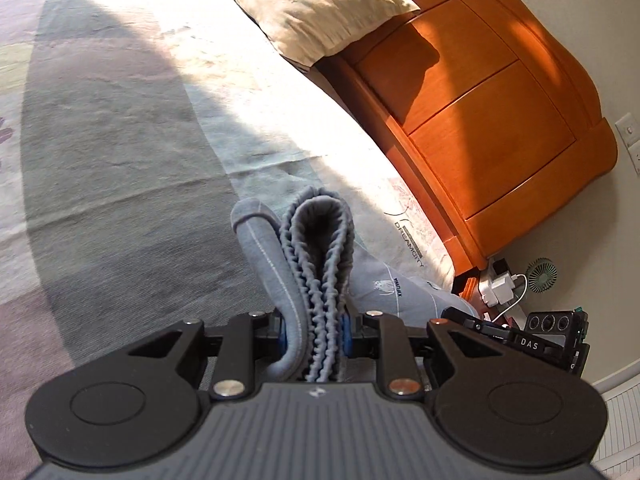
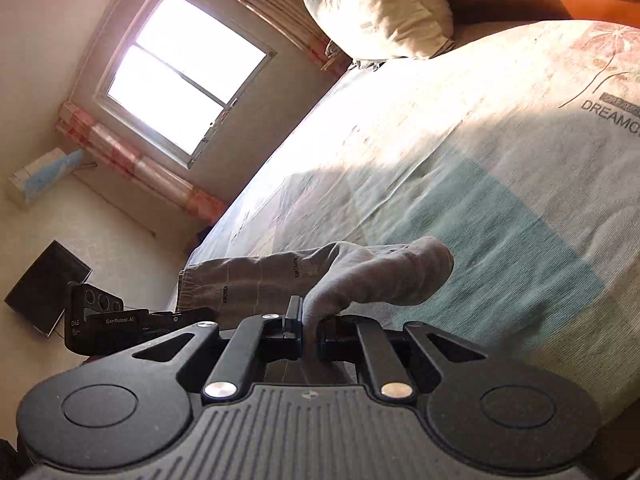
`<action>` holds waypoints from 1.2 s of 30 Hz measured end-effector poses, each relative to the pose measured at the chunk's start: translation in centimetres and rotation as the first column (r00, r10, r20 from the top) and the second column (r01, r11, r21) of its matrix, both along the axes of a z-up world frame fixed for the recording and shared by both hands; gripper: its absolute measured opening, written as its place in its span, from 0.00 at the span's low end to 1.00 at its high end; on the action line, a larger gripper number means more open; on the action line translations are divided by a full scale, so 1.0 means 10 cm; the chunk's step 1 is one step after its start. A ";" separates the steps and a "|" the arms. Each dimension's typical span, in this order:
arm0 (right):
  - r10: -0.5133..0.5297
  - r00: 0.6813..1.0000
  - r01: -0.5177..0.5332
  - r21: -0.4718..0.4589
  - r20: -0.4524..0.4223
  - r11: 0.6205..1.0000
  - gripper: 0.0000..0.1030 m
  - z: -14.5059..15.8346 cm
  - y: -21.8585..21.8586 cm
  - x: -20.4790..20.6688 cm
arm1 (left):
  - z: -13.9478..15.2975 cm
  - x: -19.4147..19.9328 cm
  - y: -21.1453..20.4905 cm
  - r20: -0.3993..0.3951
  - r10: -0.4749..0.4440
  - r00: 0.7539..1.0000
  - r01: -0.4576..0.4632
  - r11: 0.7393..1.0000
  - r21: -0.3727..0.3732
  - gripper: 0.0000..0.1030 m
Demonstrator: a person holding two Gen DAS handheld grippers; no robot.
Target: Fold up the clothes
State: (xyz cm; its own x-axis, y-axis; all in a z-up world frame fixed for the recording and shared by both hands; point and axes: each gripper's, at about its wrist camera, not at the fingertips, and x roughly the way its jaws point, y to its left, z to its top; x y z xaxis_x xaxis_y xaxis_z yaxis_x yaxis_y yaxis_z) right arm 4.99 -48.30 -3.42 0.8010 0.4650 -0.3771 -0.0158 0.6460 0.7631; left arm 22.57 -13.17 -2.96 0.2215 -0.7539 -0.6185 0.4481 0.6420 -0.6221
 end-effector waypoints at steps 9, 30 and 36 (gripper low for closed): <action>-0.195 0.979 0.199 -0.073 0.058 0.977 0.09 0.04 -0.73 0.00 | 0.16 0.78 -1.47 0.055 -0.174 0.983 0.171 0.984 0.058 0.21; -0.398 0.916 0.400 -0.182 0.048 0.898 0.09 -0.37 -0.75 0.22 | -0.12 1.76 -3.47 0.064 -0.377 0.924 0.356 0.910 0.213 0.21; -0.409 0.912 0.409 -0.163 0.039 0.898 0.09 -0.42 -0.80 0.17 | -0.23 1.87 -3.42 0.043 -0.330 0.943 0.313 0.925 0.215 0.22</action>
State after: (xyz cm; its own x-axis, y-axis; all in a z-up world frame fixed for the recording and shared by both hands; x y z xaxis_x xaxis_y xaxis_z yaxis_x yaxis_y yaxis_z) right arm 6.71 -56.29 -7.60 0.9086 0.0277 -0.4167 0.2746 0.7121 0.6462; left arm 41.25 -47.32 -5.26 0.0409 -0.6529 -0.7563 0.6927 0.5641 -0.4495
